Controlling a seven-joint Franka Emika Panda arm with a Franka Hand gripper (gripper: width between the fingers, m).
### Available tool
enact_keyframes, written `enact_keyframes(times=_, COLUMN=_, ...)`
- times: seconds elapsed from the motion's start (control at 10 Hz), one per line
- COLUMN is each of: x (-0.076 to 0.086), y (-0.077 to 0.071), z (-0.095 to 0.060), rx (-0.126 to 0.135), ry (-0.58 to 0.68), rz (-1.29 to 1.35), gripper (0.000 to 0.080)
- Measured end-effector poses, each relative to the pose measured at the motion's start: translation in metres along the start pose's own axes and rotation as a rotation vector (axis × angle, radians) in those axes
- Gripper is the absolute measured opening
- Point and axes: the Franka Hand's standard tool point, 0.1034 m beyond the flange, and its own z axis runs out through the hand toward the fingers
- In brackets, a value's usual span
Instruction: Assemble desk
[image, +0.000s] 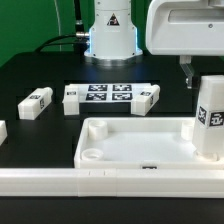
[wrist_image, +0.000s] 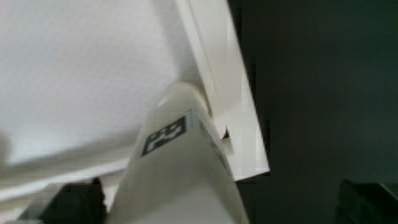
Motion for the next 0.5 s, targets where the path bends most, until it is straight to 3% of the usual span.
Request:
enact_keyframes(times=0.4, x=0.0040, y=0.0066, z=-0.0007, rx=-0.001, ry=0.003, rz=-0.334, gripper=0.0649)
enact_keyframes(times=0.5, x=0.0048, y=0.0085, z=-0.0008, rx=-0.001, ry=0.003, rz=-0.382, gripper=0.0511)
